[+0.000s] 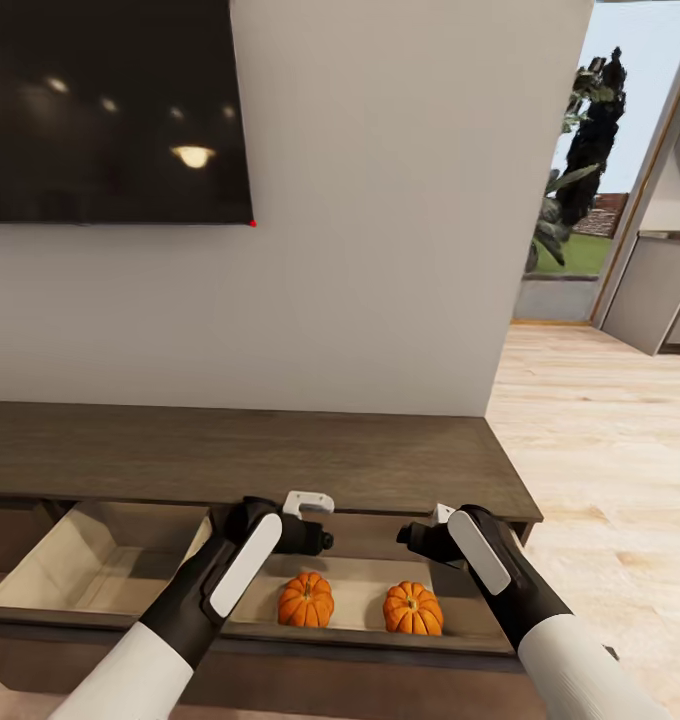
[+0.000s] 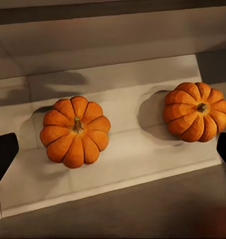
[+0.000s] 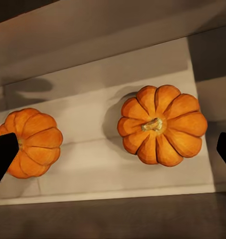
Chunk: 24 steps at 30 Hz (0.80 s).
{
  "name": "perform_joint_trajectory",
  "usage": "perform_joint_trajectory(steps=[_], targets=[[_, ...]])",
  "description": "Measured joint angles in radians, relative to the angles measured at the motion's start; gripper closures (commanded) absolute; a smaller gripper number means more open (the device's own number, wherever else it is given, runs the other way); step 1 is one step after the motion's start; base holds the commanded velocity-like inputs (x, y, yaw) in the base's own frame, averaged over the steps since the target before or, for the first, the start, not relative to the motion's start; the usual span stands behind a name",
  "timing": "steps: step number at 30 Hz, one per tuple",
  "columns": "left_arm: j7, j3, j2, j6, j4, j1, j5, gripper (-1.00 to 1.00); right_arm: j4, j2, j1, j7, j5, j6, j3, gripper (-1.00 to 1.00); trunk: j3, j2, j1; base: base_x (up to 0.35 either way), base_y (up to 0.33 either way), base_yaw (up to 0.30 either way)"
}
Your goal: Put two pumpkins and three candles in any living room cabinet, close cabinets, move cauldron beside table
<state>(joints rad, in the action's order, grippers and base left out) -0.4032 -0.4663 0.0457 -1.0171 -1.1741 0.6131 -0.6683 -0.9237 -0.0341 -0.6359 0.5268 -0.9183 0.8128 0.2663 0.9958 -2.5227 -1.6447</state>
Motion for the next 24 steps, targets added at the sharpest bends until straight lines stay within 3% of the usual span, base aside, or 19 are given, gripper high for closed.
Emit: perform_joint_trajectory(steps=[2, 9, 24], targets=[[0.000, 0.001, 0.001, -0.028, -0.002, 0.002, 0.000, -1.00, 0.000, 0.000, 0.000, 0.000, 0.000, 0.000, 0.001, -1.00, -0.008, 0.000, 0.001, 0.000, 0.000, 0.000], [-0.002, 0.001, 0.003, -0.028, -0.001, 0.010, 0.001, -1.00, 0.000, 0.000, 0.000, 0.000, 0.000, 0.000, 0.001, -1.00, -0.035, 0.002, 0.004, -0.006, 0.000, 0.000], [-0.002, 0.002, 0.003, -0.028, 0.004, 0.023, 0.002, -1.00, -0.004, 0.002, 0.000, -0.005, -0.001, 0.000, 0.002, -1.00, -0.093, 0.006, 0.011, -0.114, 0.000, 0.000]])
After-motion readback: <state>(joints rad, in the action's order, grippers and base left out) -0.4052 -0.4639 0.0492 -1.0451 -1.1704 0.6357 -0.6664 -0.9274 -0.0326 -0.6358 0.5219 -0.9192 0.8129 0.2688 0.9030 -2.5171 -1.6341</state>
